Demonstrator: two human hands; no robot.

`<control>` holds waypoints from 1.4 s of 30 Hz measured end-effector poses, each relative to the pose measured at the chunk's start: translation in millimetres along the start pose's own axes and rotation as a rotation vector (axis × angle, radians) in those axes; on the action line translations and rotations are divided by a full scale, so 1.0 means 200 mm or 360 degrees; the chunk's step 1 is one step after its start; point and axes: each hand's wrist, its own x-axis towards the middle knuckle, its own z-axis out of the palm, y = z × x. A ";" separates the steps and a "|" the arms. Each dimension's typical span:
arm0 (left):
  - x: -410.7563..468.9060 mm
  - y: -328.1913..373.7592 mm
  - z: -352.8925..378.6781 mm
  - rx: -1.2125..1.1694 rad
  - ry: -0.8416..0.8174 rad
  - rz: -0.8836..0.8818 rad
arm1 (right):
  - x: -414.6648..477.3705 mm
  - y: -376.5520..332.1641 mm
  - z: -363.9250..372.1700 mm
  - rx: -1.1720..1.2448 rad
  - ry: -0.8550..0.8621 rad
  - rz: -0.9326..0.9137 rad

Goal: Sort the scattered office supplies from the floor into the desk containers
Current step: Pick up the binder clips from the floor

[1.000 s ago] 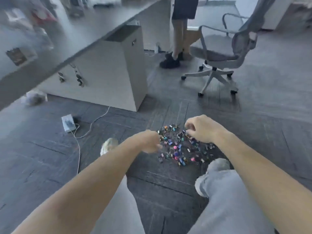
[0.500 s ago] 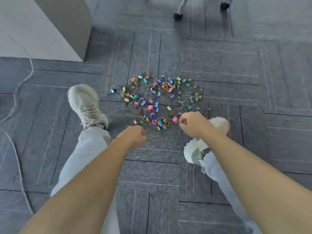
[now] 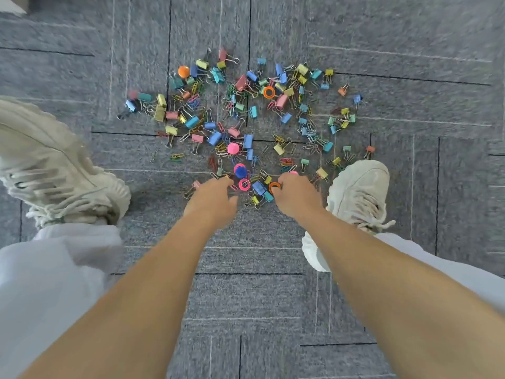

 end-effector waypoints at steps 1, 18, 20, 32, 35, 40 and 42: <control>0.02 -0.02 0.01 -0.0023 0.0009 -0.0004 | 0.03 -0.01 0.04 0.0046 0.0025 0.0056; 0.34 0.07 0.11 0.0050 0.0379 0.0162 | 0.17 0.10 -0.36 0.0918 -0.0748 0.0330; 0.34 0.06 0.10 0.0064 0.0427 0.0180 | 0.19 0.08 -0.42 0.1257 -0.0838 0.0452; 0.17 0.11 -0.11 -0.1261 0.0183 -0.0116 | 0.31 -0.05 -0.57 -0.0126 -0.0537 -0.0347; 0.10 0.11 -0.10 -0.1651 0.0030 -0.0361 | 0.23 0.03 -0.44 -0.0292 -0.0660 -0.0392; 0.11 0.12 -0.08 -0.1653 -0.0029 -0.0481 | 0.28 0.14 -0.24 -0.0317 -0.0357 -0.0381; 0.11 0.15 -0.08 -0.1590 -0.0106 -0.0521 | 0.28 0.17 -0.19 -0.0385 -0.0221 -0.0426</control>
